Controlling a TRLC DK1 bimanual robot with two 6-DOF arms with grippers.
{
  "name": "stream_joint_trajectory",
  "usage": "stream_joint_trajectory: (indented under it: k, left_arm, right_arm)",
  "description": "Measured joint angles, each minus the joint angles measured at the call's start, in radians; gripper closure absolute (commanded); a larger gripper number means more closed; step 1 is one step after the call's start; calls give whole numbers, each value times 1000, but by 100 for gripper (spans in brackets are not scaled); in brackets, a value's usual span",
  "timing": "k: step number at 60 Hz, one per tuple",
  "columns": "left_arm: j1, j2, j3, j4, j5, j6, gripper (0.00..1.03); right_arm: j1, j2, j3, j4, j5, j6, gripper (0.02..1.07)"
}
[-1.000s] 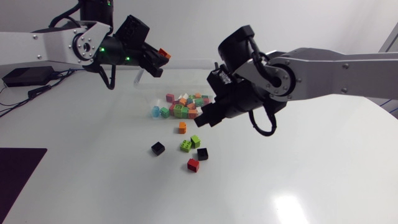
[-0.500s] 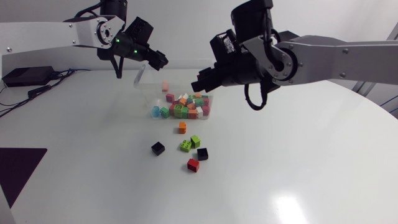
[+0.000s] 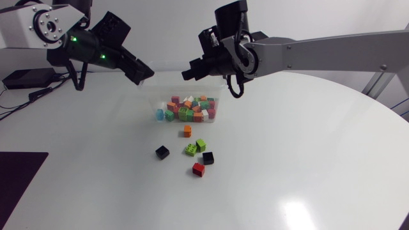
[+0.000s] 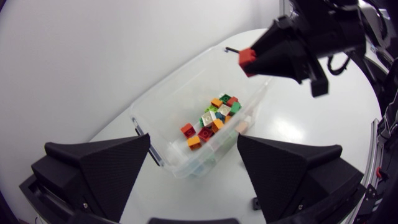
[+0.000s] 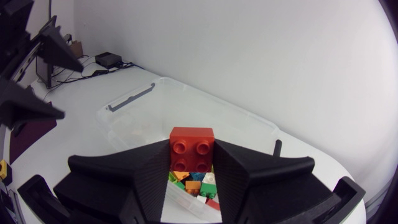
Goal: Place the duplo bricks in the container
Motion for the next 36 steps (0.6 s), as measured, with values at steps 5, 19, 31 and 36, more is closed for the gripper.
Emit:
stream_joint_trajectory:
  k: [5, 19, 31, 36]
  left_arm:
    - [-12, -48, -72, -18, 0, 21, 5]
    - [-76, -98, -239, -35, -46, 47, 5]
    - [-161, -99, -334, -39, -140, 48, 6]
    - [-179, -87, -337, -39, -173, 45, 6]
  right_arm:
    - [-7, 51, 57, 12, 7, -2, 76]
    - [-15, 197, 183, 40, 71, -36, 26]
    - [-22, 278, 300, -79, 95, -43, 7]
    - [-27, 235, 270, -99, 95, -47, 7]
